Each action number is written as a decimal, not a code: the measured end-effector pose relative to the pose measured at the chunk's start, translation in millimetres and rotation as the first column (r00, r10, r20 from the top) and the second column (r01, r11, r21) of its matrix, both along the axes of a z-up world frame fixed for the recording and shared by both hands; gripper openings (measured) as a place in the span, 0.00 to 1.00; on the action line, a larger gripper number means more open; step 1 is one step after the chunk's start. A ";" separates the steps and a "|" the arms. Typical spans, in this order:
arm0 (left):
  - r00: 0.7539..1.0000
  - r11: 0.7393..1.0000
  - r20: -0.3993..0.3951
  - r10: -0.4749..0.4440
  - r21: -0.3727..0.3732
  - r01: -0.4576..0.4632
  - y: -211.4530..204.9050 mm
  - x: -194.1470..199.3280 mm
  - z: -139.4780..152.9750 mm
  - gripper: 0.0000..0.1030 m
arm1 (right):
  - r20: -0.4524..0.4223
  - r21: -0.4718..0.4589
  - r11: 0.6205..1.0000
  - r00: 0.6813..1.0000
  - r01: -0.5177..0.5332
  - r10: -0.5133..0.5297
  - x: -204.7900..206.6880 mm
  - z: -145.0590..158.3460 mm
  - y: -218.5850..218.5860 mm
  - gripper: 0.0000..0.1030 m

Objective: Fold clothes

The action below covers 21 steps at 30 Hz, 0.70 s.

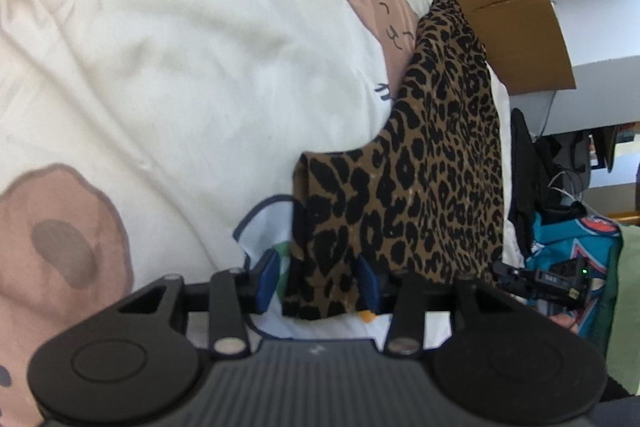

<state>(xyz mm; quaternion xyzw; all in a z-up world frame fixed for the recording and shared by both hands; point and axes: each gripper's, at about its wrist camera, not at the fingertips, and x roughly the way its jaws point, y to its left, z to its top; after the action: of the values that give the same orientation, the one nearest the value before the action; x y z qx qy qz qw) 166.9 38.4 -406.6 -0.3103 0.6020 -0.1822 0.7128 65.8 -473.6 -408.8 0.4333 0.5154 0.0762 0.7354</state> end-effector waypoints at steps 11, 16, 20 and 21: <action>0.998 0.994 -0.051 0.031 -0.107 -0.036 10.6 -1.1 -11.9 0.37 | 0.024 0.020 1.000 1.000 -0.001 0.001 0.8 -0.5 -0.3 0.04; 0.997 0.989 -0.059 0.042 -0.142 -0.050 12.4 1.9 -18.2 0.36 | 0.037 0.006 1.000 0.999 -0.001 0.000 0.1 3.1 -2.4 0.03; 0.998 0.985 -0.059 0.015 -0.172 -0.025 6.5 6.3 -23.5 0.36 | 0.022 -0.006 1.000 1.000 0.000 0.000 1.5 0.5 -1.4 0.03; 0.999 0.985 -0.053 0.002 -0.171 -0.011 4.9 7.7 -23.1 0.36 | 0.017 -0.007 1.000 1.000 -0.001 0.001 2.4 0.0 0.0 0.04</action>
<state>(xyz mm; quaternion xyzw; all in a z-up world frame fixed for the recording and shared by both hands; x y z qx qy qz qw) 174.7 43.3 -429.7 -0.3772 0.6016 -0.2227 0.6680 68.2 -473.6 -408.7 0.4297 0.5095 0.0784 0.7413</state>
